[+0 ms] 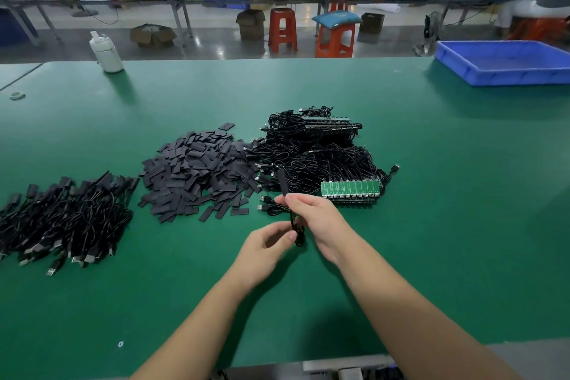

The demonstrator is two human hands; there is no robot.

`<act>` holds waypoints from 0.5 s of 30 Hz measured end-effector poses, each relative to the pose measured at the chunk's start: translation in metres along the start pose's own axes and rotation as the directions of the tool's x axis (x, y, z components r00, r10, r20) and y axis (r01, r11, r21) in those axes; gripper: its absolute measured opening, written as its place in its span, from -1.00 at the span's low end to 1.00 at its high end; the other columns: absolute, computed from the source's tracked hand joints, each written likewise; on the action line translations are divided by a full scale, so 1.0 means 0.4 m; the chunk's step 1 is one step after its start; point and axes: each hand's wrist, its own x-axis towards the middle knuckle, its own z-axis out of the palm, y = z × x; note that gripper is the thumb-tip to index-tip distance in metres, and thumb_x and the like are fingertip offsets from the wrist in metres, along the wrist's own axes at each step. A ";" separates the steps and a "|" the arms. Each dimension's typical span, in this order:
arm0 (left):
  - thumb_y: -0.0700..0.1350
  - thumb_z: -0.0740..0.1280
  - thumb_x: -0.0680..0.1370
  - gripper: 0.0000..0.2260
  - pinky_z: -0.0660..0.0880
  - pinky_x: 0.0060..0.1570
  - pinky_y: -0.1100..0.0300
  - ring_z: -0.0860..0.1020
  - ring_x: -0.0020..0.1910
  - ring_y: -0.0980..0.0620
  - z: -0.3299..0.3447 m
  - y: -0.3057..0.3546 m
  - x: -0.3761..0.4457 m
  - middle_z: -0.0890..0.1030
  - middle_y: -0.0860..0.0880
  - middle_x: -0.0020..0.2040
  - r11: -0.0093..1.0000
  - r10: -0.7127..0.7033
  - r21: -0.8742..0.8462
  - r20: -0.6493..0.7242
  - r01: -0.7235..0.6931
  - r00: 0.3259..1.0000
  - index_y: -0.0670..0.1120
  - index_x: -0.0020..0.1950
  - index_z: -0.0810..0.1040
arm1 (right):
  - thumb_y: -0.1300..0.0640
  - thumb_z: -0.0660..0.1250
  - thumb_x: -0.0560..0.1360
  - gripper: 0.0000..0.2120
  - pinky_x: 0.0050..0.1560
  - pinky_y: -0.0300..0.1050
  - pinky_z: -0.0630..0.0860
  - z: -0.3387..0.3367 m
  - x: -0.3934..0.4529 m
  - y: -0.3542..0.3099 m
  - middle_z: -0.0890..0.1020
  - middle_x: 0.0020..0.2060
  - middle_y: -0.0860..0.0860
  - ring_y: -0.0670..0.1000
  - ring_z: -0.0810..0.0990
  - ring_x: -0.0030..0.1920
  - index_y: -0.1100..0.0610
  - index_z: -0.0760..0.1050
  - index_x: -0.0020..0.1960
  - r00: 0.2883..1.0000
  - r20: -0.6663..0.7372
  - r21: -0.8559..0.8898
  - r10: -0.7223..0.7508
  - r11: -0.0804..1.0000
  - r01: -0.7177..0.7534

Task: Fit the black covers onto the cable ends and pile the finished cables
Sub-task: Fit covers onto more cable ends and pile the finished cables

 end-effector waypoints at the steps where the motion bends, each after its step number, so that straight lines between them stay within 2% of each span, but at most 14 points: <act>1: -0.13 0.33 0.61 -0.85 0.50 0.17 0.26 0.62 0.06 0.12 0.002 0.000 -0.001 0.71 0.04 0.06 1.000 0.007 -0.014 -0.008 -0.007 1.000 -0.05 0.15 0.64 | 0.04 0.34 0.60 -0.79 0.07 -0.19 0.42 0.005 0.000 -0.005 0.72 0.04 -0.14 -0.16 0.57 0.19 -0.06 0.74 -0.10 1.000 -0.017 0.034 0.003 0.999 -0.002; 3: -0.12 0.35 0.60 -0.84 0.51 0.16 0.22 0.62 0.03 0.11 0.002 -0.001 -0.004 0.70 -0.03 0.06 0.997 0.012 -0.081 -0.006 -0.013 1.000 -0.08 0.14 0.65 | 0.04 0.33 0.61 -0.78 0.05 -0.17 0.44 0.010 0.004 -0.005 0.72 0.02 -0.15 -0.13 0.55 0.19 -0.06 0.74 -0.10 0.999 -0.044 0.117 0.026 0.993 -0.020; 5: -0.17 0.38 0.56 -0.82 0.53 0.15 0.22 0.62 0.03 0.08 -0.001 -0.004 -0.010 0.69 -0.09 0.09 0.985 0.004 -0.172 0.017 -0.001 1.000 -0.13 0.15 0.64 | 0.04 0.32 0.61 -0.76 0.23 -0.02 0.48 0.013 0.012 0.006 0.71 0.00 -0.10 -0.03 0.54 0.19 -0.05 0.75 -0.12 0.995 -0.085 0.184 0.050 0.982 -0.034; 7: -0.25 0.41 0.53 -0.79 0.54 0.15 0.17 0.62 0.02 0.03 -0.003 -0.011 -0.013 0.69 -0.16 0.09 0.977 -0.020 -0.214 0.013 0.022 1.000 -0.18 0.16 0.63 | 0.05 0.31 0.62 -0.73 0.39 0.10 0.39 0.018 0.018 0.017 0.71 -0.02 -0.05 0.01 0.54 0.17 -0.03 0.74 -0.15 0.989 -0.127 0.223 0.078 0.974 -0.048; 10: -0.29 0.43 0.51 -0.86 0.56 -0.06 0.18 0.62 -0.15 0.04 -0.010 -0.023 -0.016 0.70 -0.13 -0.10 0.978 -0.060 -0.203 -0.047 0.050 0.997 -0.16 0.05 0.66 | 0.06 0.31 0.62 -0.74 0.43 0.11 0.37 0.026 0.019 0.038 0.71 -0.02 -0.01 0.05 0.56 0.16 0.01 0.74 -0.14 0.986 -0.138 0.228 0.096 0.972 -0.062; 13: -0.26 0.44 0.52 -0.91 0.55 -0.27 0.19 0.58 -0.30 0.06 -0.020 -0.029 -0.022 0.66 -0.05 -0.25 0.979 -0.104 -0.181 -0.021 0.098 0.994 -0.12 -0.01 0.66 | 0.08 0.30 0.63 -0.77 0.39 0.08 0.42 0.036 0.021 0.057 0.73 0.01 -0.01 0.10 0.59 0.23 0.04 0.73 -0.08 0.992 -0.117 0.157 0.048 0.987 -0.029; 15: -0.24 0.45 0.52 -0.92 0.55 -0.28 0.19 0.54 -0.34 0.07 -0.035 -0.033 -0.025 0.61 0.03 -0.32 0.990 -0.112 -0.093 -0.029 0.109 0.993 -0.07 -0.04 0.66 | -0.01 0.23 0.66 -0.72 0.27 0.00 0.48 0.045 0.023 0.064 0.72 0.03 -0.08 0.01 0.60 0.18 -0.04 0.71 -0.02 0.996 -0.086 -0.016 0.023 1.000 -0.024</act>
